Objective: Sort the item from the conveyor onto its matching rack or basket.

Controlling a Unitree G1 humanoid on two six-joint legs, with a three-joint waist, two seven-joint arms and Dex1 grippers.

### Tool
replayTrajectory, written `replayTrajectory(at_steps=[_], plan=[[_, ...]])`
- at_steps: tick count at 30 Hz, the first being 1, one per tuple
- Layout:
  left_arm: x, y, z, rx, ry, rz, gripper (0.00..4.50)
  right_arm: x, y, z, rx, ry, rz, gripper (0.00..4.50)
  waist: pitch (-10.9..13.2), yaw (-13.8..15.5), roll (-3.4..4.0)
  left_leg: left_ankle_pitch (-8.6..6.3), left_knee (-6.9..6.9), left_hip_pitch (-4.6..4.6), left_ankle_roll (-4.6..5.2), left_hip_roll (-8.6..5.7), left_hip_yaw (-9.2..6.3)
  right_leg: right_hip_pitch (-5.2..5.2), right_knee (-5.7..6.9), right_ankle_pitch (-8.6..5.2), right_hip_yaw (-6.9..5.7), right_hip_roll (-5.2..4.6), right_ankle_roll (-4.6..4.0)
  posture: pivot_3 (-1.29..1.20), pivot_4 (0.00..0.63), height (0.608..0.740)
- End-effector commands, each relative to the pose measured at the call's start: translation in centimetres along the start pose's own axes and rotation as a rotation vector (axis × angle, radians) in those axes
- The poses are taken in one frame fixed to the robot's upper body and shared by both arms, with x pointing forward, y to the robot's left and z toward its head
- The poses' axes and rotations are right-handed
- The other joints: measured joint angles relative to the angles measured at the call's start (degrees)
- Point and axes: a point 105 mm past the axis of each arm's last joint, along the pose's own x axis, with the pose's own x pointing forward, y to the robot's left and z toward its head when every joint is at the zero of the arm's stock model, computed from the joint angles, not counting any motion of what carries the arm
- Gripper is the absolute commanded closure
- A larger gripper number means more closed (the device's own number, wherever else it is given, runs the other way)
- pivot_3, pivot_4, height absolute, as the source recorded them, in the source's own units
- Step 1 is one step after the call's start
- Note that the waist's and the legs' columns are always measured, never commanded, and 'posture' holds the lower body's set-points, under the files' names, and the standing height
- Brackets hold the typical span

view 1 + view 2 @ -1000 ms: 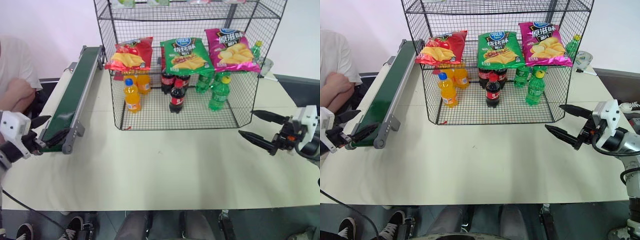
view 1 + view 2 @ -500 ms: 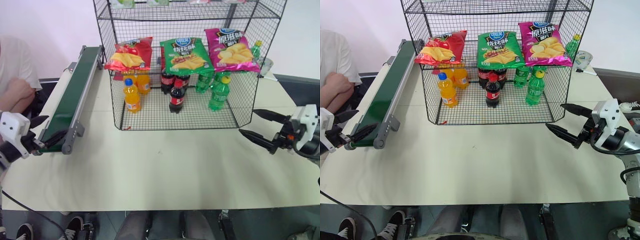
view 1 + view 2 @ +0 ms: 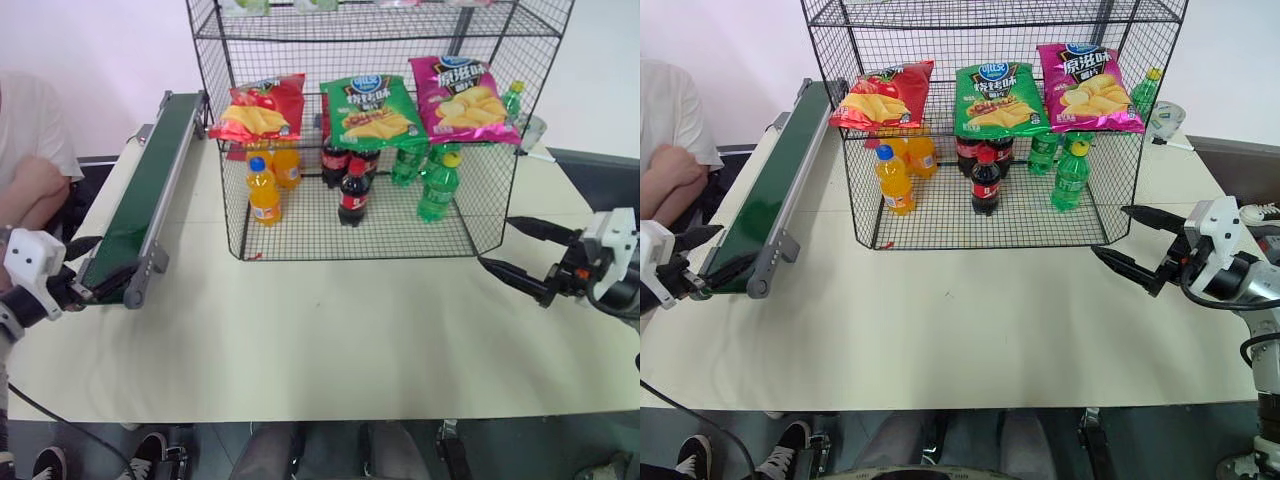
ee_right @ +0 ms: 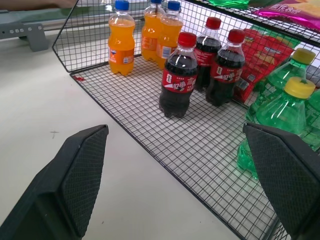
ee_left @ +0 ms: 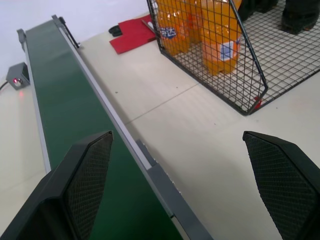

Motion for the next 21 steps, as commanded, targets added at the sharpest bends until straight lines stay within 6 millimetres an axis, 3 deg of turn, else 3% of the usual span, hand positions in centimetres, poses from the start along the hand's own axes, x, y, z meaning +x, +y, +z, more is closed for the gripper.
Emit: replayTrajectory(at_steps=[1,21], plan=[[-0.2,0.6,1.4,0.046,-0.033,0.009,0.15,0.0,-0.3,0.9,-0.038,-0.034,-0.006,0.00,0.00,-0.01,0.00,0.00,0.00,0.00,0.00,0.00,0.00,0.01,-0.01,0.00,0.00,0.00,0.00,0.00,0.150,0.740],[0.6,-0.1,1.4,0.055,-0.056,0.005,0.15,1.1,-1.2,0.9,-0.071,-0.040,-0.029,0.00,0.00,-0.08,0.00,0.03,-0.26,0.01,-0.04,0.00,0.00,-0.01,-0.20,0.02,0.00,0.00,0.01,0.00,0.150,0.740]])
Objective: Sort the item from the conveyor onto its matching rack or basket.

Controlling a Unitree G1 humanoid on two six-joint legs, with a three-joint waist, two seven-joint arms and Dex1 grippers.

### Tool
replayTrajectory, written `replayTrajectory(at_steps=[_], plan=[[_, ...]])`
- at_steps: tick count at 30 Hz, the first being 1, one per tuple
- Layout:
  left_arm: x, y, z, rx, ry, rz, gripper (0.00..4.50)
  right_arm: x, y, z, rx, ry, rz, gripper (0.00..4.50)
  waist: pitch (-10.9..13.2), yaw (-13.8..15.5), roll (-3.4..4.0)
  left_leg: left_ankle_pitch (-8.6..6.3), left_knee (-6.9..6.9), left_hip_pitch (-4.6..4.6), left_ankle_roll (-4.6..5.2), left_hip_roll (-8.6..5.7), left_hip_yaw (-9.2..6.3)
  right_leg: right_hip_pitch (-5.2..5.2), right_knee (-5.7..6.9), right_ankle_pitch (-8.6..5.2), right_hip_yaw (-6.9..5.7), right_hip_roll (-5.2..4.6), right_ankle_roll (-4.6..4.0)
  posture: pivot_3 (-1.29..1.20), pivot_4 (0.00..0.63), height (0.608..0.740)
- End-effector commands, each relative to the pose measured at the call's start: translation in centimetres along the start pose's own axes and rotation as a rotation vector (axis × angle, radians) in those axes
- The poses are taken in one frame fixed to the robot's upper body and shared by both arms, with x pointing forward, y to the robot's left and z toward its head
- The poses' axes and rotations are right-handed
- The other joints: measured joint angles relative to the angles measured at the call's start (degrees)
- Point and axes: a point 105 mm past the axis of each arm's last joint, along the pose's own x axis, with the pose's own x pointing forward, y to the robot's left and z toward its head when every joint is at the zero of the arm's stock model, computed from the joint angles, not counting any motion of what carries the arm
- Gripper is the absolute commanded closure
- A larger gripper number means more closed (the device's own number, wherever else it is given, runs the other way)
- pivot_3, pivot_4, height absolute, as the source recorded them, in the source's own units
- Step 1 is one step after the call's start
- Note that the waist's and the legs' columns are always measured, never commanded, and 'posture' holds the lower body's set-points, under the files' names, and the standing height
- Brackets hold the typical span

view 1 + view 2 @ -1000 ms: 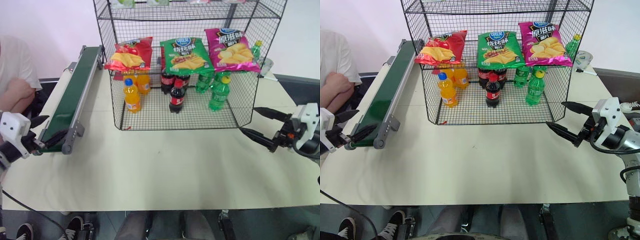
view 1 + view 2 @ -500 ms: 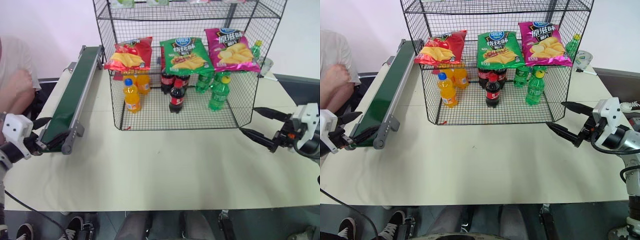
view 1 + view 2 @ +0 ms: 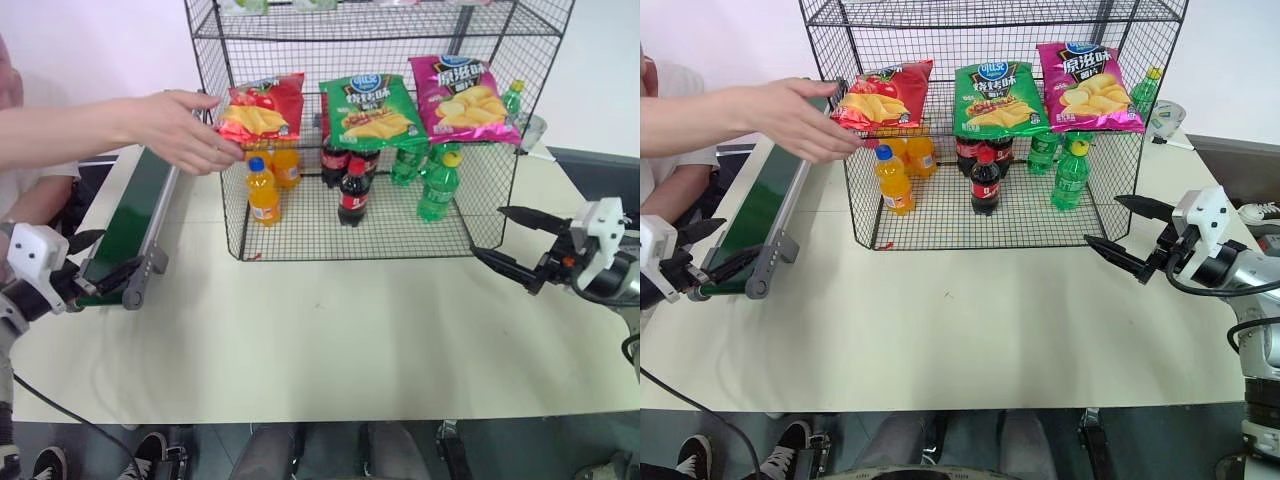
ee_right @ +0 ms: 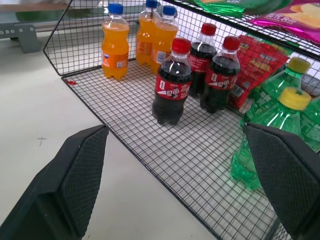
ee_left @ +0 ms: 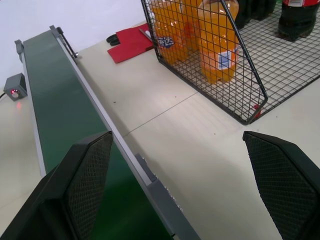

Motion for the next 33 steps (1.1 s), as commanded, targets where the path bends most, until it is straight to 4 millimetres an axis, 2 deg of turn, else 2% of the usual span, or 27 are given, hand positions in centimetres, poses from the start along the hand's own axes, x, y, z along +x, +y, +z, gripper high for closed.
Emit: replayTrajectory(at_steps=[1,17,33], plan=[[0.1,-0.1,1.0,0.041,-0.029,0.002,0.15,-0.3,-0.5,0.6,-0.037,-0.027,-0.014,0.00,0.00,-0.04,0.00,0.01,-0.04,0.01,-0.01,0.00,0.00,0.00,-0.03,0.00,0.00,0.00,0.00,0.00,0.150,0.740],[0.7,-0.2,1.5,0.037,-0.053,-0.005,0.15,-0.4,-0.3,-0.1,-0.016,-0.033,0.019,0.00,0.00,-0.40,0.00,0.07,-0.24,0.18,-0.10,0.02,0.00,0.07,-0.07,0.03,0.00,0.02,-0.03,0.00,0.150,0.740],[-0.2,-0.6,1.1,0.039,-0.036,0.012,0.15,0.0,-0.5,-1.0,-0.027,-0.025,0.033,0.00,0.00,-1.21,0.00,0.08,-0.27,0.20,-0.11,0.03,0.00,0.09,-0.08,0.03,0.00,0.03,-0.03,0.00,0.150,0.740]])
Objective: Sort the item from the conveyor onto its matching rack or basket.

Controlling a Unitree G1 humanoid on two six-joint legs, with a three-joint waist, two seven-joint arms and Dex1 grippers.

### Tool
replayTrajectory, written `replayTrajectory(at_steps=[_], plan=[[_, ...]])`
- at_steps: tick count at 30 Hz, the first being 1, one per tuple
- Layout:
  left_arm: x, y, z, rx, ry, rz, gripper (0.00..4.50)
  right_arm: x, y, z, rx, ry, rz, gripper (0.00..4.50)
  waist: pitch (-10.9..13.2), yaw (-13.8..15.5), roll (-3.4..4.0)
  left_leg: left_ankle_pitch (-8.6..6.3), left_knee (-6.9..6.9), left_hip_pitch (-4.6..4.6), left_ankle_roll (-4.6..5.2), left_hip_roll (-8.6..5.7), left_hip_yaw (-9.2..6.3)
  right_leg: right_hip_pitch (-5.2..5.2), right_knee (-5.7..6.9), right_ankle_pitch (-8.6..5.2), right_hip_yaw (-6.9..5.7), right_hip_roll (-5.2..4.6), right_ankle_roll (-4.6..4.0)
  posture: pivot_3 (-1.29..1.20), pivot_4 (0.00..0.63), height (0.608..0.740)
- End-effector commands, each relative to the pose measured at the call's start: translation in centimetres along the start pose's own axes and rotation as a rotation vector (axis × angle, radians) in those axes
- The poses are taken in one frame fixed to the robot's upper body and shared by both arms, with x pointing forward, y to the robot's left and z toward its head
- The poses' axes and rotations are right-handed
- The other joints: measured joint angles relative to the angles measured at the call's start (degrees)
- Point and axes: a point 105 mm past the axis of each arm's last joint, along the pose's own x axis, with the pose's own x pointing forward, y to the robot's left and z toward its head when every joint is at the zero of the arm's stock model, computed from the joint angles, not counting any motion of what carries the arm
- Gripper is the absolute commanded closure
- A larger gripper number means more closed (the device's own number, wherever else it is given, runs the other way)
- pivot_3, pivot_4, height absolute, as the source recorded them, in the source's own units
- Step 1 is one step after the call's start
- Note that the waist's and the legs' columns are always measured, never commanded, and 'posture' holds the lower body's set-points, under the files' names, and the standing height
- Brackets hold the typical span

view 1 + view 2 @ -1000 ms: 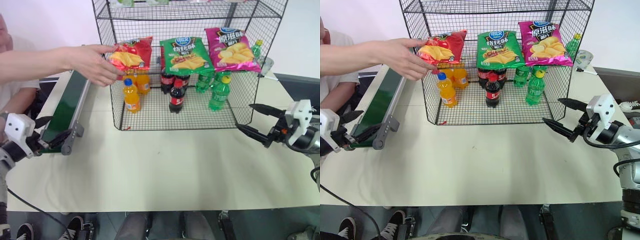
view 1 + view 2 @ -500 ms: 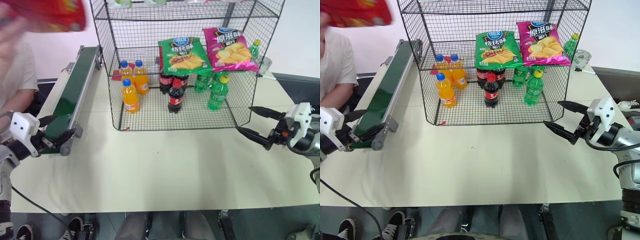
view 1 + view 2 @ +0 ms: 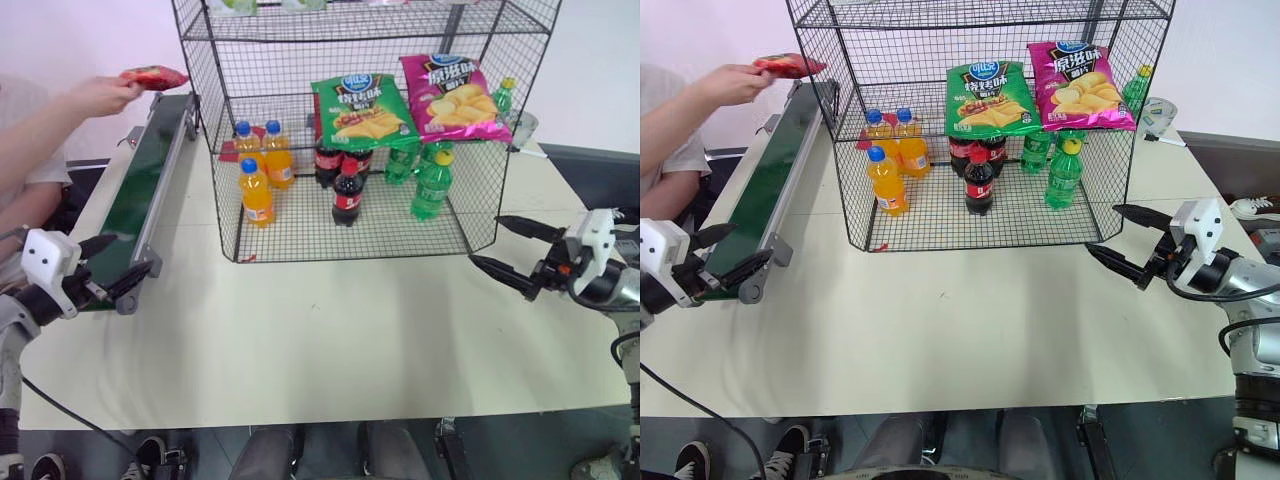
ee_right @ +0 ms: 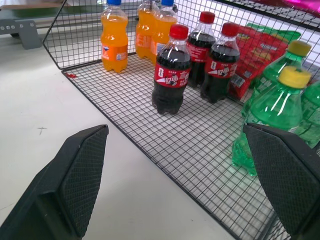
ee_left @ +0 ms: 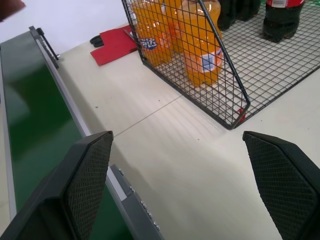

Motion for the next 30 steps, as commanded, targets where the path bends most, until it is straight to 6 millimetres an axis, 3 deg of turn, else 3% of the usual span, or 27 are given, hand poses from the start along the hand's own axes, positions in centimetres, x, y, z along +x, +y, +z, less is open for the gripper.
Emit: replayTrajectory(at_steps=[1,18,21,30], plan=[[-0.7,0.7,1.2,0.044,-0.034,0.035,0.15,0.0,-0.4,1.0,-0.049,-0.019,0.003,0.00,0.00,-0.03,0.00,0.00,-0.01,0.00,0.00,0.00,0.00,-0.01,0.00,0.00,0.00,0.00,0.00,0.00,0.150,0.740],[-2.6,0.0,-0.4,0.012,0.036,0.017,0.15,0.6,0.2,1.0,-0.028,-0.030,0.043,0.00,0.00,-0.02,0.00,0.00,-0.02,0.01,0.00,0.01,0.00,-0.01,-0.02,0.00,0.00,0.00,0.00,0.00,0.150,0.740],[-3.2,0.1,1.0,-0.023,-0.067,0.031,0.15,0.7,0.3,1.0,-0.019,-0.032,0.046,0.00,0.00,0.00,0.00,0.00,-0.02,0.01,0.00,0.01,0.00,-0.01,-0.03,0.00,0.00,0.00,0.00,0.00,0.150,0.740],[-3.9,0.3,0.0,0.094,-0.020,0.150,0.15,0.8,0.7,0.9,-0.008,-0.028,0.057,0.00,0.00,0.03,0.00,0.00,-0.02,0.02,0.00,0.02,0.00,0.04,-0.06,0.00,0.00,0.01,-0.01,0.00,0.150,0.740]])
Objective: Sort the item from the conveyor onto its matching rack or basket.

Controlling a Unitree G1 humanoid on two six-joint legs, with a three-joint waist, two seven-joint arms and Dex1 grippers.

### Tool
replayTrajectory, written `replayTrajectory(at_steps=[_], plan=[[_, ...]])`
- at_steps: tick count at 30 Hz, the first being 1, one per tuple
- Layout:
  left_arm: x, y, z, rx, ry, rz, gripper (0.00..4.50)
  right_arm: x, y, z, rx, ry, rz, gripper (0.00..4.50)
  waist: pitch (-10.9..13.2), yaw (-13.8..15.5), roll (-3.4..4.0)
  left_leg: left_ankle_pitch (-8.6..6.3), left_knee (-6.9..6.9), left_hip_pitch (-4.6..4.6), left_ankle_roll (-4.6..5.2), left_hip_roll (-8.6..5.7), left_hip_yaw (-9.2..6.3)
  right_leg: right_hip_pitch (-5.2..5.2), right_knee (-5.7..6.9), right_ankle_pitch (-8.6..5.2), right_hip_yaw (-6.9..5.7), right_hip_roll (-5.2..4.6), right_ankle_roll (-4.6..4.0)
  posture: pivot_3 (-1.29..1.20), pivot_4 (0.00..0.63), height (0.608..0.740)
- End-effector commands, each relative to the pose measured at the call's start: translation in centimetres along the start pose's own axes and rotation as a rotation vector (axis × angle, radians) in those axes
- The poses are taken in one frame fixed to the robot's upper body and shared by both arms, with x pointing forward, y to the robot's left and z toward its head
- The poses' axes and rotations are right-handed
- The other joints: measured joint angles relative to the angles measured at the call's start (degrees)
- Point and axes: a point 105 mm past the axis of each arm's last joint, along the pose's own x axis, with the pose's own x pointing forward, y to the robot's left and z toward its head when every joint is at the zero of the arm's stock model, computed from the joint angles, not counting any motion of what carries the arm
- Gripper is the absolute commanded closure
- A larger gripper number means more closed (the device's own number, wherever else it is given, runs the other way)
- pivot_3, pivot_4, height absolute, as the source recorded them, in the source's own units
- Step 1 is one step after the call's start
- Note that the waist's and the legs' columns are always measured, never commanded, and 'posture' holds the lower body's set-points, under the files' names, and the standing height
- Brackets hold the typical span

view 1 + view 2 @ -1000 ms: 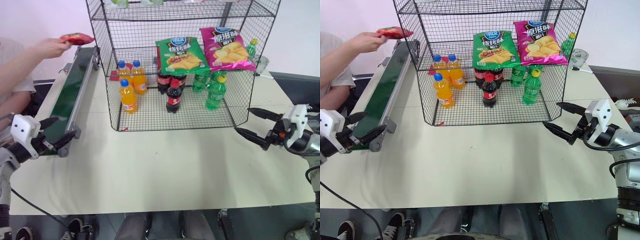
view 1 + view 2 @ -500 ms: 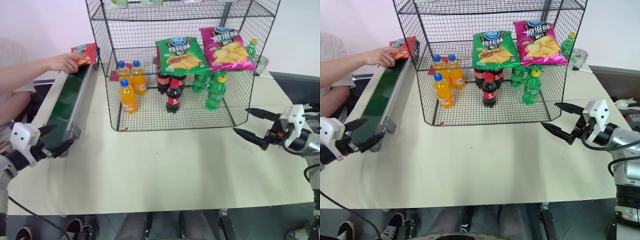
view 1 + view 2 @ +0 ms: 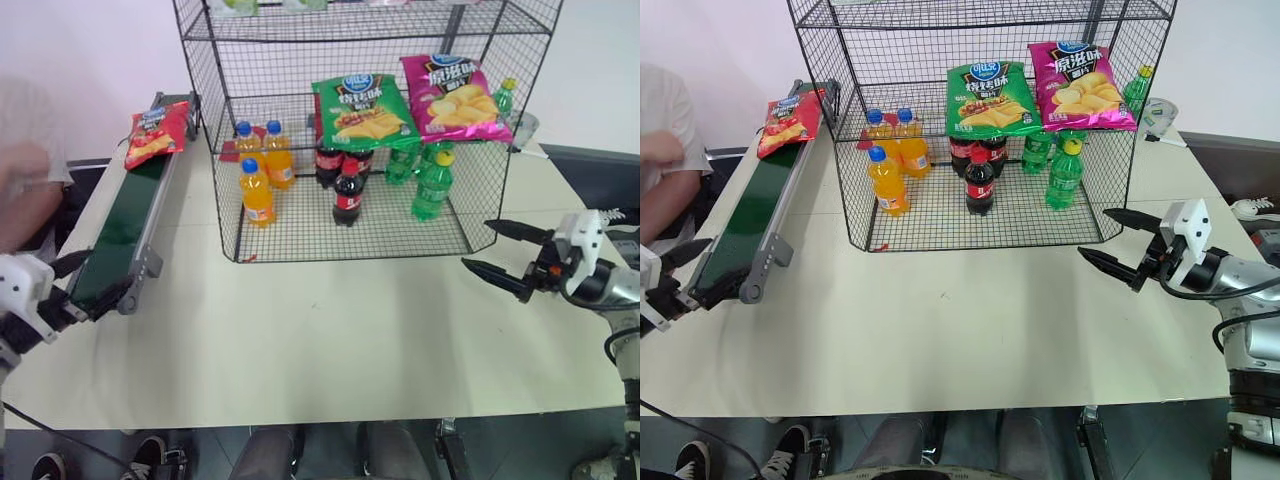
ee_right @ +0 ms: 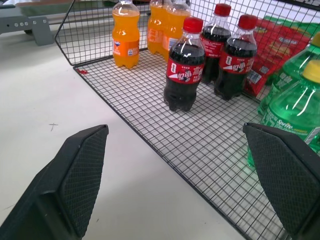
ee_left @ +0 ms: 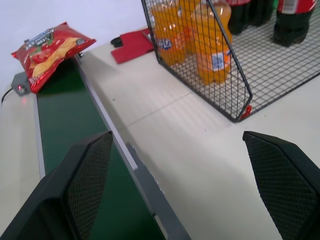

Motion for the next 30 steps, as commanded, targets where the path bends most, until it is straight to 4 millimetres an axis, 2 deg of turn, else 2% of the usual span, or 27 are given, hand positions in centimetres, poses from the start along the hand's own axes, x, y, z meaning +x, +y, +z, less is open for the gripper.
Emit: replayTrajectory(at_steps=[1,5,7,10,14,17,20,23,25,30], plan=[[-0.6,0.9,1.0,0.096,-0.009,0.067,0.15,0.2,0.3,1.3,-0.027,-0.041,0.017,0.00,0.00,0.02,0.00,0.00,0.00,0.00,0.00,0.00,0.00,0.00,0.00,0.00,0.00,0.00,0.00,0.00,0.150,0.740],[-1.0,1.3,0.7,0.139,0.018,0.098,0.15,0.6,0.5,1.4,-0.024,-0.045,0.029,0.00,0.00,0.01,0.00,0.00,-0.01,0.00,0.00,0.00,0.00,0.00,-0.01,0.00,0.00,0.00,-0.01,0.00,0.150,0.740],[-1.3,1.7,1.1,0.253,0.010,0.131,0.15,0.8,0.9,1.4,-0.023,-0.046,0.045,0.00,0.00,0.01,0.00,0.00,-0.02,0.00,0.00,0.00,0.00,-0.01,-0.02,0.00,0.00,0.00,-0.01,0.00,0.150,0.740],[-1.9,2.1,0.6,0.453,0.071,0.149,0.15,1.1,1.8,1.5,-0.016,-0.051,0.086,0.00,0.00,0.00,0.00,0.00,-0.02,0.00,0.00,0.01,0.00,-0.01,-0.02,0.00,0.00,0.00,-0.01,0.00,0.150,0.740],[-3.1,2.8,-0.6,0.611,0.130,0.197,0.15,1.9,5.2,2.4,0.012,-0.086,0.218,0.00,-0.01,0.08,0.01,-0.01,-0.14,0.00,0.01,0.01,0.01,-0.02,-0.13,0.00,0.00,0.00,-0.01,0.00,0.150,0.740],[-4.2,3.4,-1.1,0.784,0.184,0.242,0.15,3.1,8.3,3.8,0.040,-0.136,0.330,0.00,0.00,0.00,0.00,-0.01,-0.13,0.00,0.01,0.01,0.01,-0.05,-0.12,0.00,0.01,0.00,0.00,0.00,0.150,0.740],[-4.8,3.5,-2.1,0.883,0.226,0.269,0.15,4.2,10.7,4.4,0.046,-0.161,0.417,0.00,-0.03,0.19,-0.06,-0.02,-0.12,0.05,0.01,0.03,0.00,-0.12,-0.12,0.02,0.01,0.01,-0.02,0.00,0.150,0.740],[-5.1,2.9,-3.1,0.978,0.254,0.250,0.15,5.0,11.6,4.5,0.044,-0.164,0.452,0.00,-0.03,0.33,-0.07,-0.04,-0.12,0.11,0.04,0.02,0.00,-0.10,-0.16,0.01,0.00,0.00,-0.02,0.00,0.150,0.740],[-5.1,1.9,-3.5,1.021,0.235,0.234,0.15,5.6,11.4,4.6,0.045,-0.172,0.449,0.00,-0.03,0.39,-0.07,-0.05,-0.12,0.11,0.05,-0.01,0.01,-0.09,-0.19,0.02,0.00,-0.01,-0.01,0.00,0.150,0.740],[-4.9,1.0,-4.5,1.025,0.212,0.252,0.15,6.2,12.0,4.5,0.048,-0.172,0.494,0.00,-0.04,1.10,-0.08,-0.05,-0.13,0.12,0.05,0.03,0.01,-0.11,-0.16,0.02,-0.01,0.04,0.00,0.00,0.150,0.740]])
